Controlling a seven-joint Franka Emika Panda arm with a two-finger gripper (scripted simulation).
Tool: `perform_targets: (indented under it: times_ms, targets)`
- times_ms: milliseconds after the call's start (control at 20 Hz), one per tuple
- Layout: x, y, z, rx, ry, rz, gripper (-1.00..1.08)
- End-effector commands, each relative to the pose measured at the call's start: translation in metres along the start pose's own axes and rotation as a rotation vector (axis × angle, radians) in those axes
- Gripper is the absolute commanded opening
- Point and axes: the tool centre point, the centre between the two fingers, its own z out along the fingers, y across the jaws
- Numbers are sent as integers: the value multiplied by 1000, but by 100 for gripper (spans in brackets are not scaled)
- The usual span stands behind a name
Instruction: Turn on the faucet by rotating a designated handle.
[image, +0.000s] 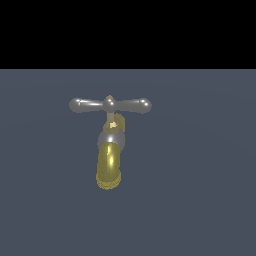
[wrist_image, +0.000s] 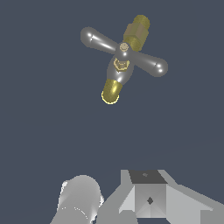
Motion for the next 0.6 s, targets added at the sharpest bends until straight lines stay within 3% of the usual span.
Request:
perform_targets:
  times_ms: [0,550]
  targets:
    - [3,6,12,-2,0,-66,-100]
    - [20,32,65,-9,-3,-350,-100]
